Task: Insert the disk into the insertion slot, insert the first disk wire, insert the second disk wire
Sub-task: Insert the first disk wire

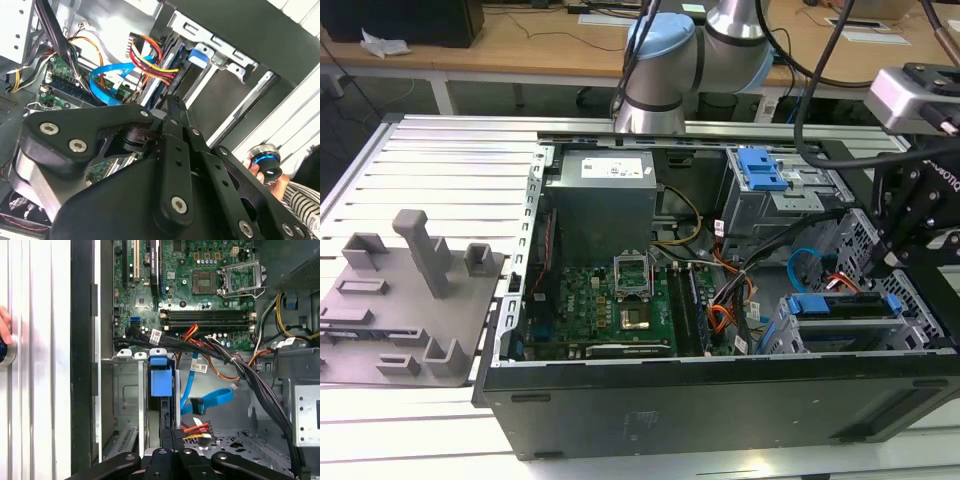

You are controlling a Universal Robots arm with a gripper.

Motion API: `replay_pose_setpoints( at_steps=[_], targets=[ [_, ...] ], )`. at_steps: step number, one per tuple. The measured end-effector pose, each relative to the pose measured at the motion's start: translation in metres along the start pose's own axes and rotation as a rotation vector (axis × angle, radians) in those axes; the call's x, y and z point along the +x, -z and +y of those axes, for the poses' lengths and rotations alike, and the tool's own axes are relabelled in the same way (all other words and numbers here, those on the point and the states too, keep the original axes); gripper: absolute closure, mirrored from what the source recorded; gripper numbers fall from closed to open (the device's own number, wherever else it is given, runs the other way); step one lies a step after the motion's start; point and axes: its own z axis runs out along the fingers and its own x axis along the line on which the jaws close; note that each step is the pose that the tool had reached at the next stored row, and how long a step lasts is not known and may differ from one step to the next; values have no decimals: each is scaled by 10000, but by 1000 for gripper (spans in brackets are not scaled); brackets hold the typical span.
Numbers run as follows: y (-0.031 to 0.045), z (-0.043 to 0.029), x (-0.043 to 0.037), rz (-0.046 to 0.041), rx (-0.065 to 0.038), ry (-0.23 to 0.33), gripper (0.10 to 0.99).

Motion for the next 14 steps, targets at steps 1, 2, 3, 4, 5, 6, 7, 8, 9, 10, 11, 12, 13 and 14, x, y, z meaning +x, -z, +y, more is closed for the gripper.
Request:
replay_pose_setpoints(
  at_steps=[1, 2, 3, 4, 5, 6, 7, 8, 9, 10, 11, 12, 13, 14],
  targets=[
    [-1, 12, 0, 0, 0, 0, 980],
    [-1, 34, 0, 1, 0, 1, 980],
    [-3, 62, 1, 0, 0, 1, 980],
    [-5, 100, 2, 1, 0, 1, 980],
    [-6, 121, 2, 1, 0, 1, 980],
    [-7, 141, 3, 0, 0, 0, 980],
    [-9, 179, 3, 1, 0, 0, 980],
    [-10, 194, 4, 1, 0, 1, 980],
    [-11, 208, 4, 0, 0, 1, 980],
    [-11, 222, 4, 0, 0, 0, 980],
    [-11, 228, 5, 2, 0, 0, 980],
    [-11, 228, 5, 1, 0, 2, 980],
    [-12, 230, 4, 0, 0, 1, 980],
    [-12, 231, 5, 1, 0, 1, 980]
  ],
)
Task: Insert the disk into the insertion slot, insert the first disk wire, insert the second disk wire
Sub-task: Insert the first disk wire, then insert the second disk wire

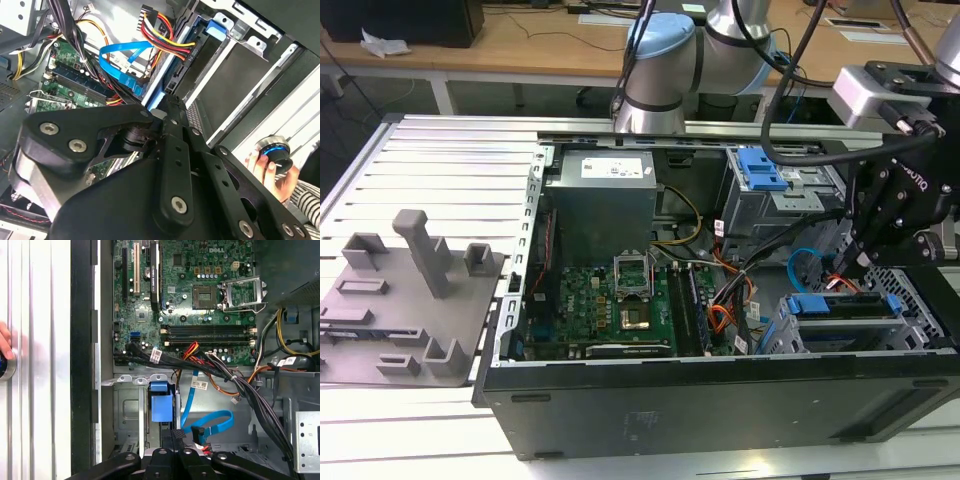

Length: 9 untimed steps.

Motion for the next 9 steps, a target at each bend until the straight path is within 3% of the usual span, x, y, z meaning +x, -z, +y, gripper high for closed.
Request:
replay_pose_setpoints(
  at_steps=[9],
  targets=[
    [0, 4, 0, 0, 0, 0, 980]
  ],
)
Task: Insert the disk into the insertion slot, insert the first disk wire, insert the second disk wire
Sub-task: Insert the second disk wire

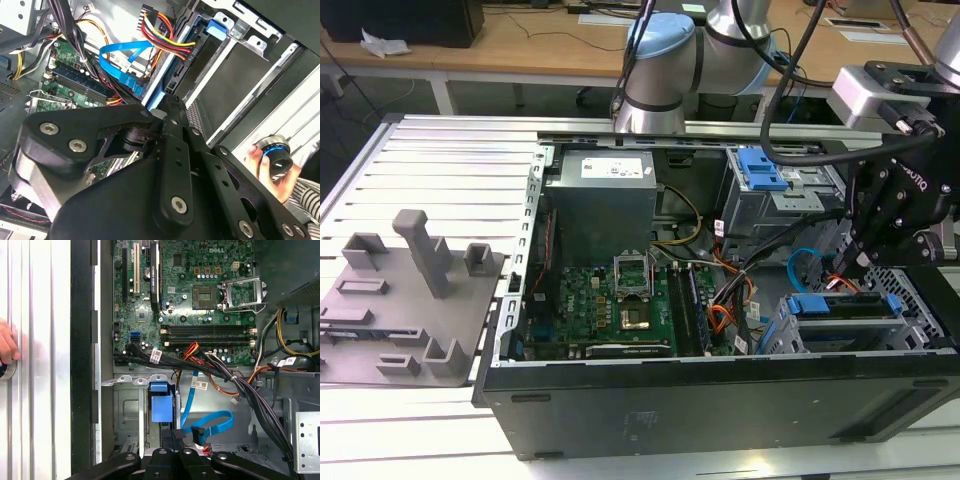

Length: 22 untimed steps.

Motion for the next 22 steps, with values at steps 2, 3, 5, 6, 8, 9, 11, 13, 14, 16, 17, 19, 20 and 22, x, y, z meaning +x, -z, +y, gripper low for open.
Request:
replay_pose_setpoints(
  at_steps=[2, 3, 5, 6, 8, 9, 11, 13, 14, 16, 17, 19, 20, 22],
  targets=[
    [0, 1, 0, 0, 0, 0, 973],
    [0, 1, 0, 0, 0, 0, 918],
    [0, 2, 0, 0, 0, 0, 792],
    [0, 2, 0, 0, 0, 0, 667],
    [0, 3, 0, 0, 0, 0, 667],
    [1, 3, 0, -1, 0, 0, 667],
    [27, 5, 0, 3, 0, 0, 667],
    [118, 9, 0, 0, 0, -1, 667],
    [147, 11, 1, -1, 0, 0, 667],
    [148, 11, 1, -3, 0, 0, 667],
    [151, 11, 0, 0, 0, 0, 667],
    [151, 12, -42, -1, 0, 0, 667],
    [153, 13, -85, 0, 0, -1, 667],
    [155, 15, -183, 0, 0, -1, 667]
  ],
)
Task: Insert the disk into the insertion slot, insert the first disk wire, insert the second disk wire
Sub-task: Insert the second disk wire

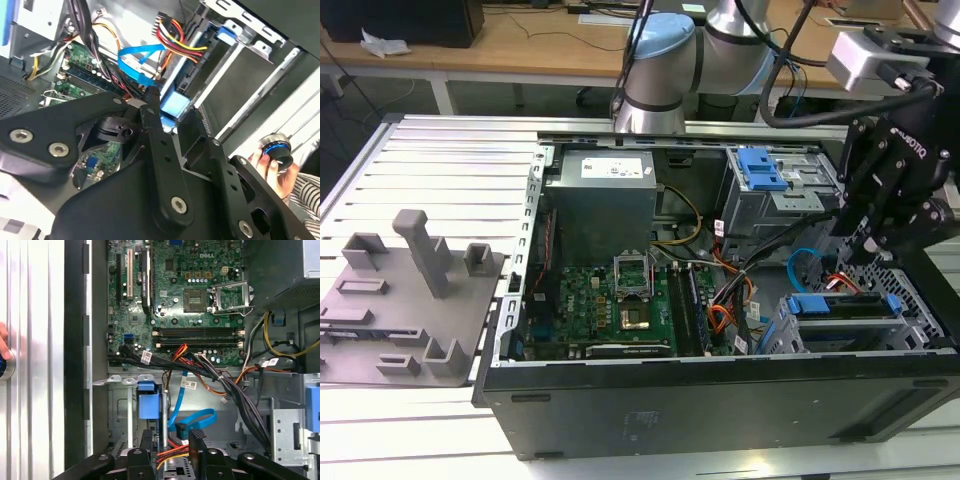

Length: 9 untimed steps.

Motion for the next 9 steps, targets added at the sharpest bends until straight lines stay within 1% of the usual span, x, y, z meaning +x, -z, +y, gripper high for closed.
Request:
replay_pose_setpoints(
  at_steps=[2, 3, 5, 6, 7, 8, 9],
  targets=[
    [2, 2, -107, 1, 0, 10, 667],
    [-13, 3, -128, 13, 5, 291, 667],
    [-36, 4, -129, 45, 17, 835, 667],
    [-44, 4, -129, 107, 21, 1035, 667],
    [-46, 4, -129, 200, 21, 1156, 667],
    [-51, 5, -129, 331, 20, 1305, 667],
    [-57, 6, -130, 392, 22, 1413, 667]
  ],
)
